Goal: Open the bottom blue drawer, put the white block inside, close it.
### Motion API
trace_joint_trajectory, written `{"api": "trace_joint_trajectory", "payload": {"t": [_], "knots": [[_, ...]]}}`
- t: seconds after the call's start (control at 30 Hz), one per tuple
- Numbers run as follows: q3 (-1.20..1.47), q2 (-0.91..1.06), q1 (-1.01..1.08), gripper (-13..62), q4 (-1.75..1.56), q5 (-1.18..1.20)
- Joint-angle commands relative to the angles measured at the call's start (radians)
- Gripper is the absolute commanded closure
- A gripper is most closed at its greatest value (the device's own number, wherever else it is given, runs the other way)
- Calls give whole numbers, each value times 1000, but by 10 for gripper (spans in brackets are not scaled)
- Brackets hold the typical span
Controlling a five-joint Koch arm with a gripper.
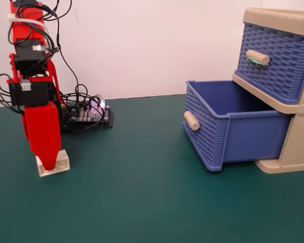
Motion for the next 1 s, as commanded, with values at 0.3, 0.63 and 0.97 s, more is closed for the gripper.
{"api": "trace_joint_trajectory", "payload": {"t": [0.3,0.63,0.97], "knots": [[-20,14,-8,577,21,-12],[-838,31,-14,577,904,-87],[-1256,-288,-864,577,652,155]]}}
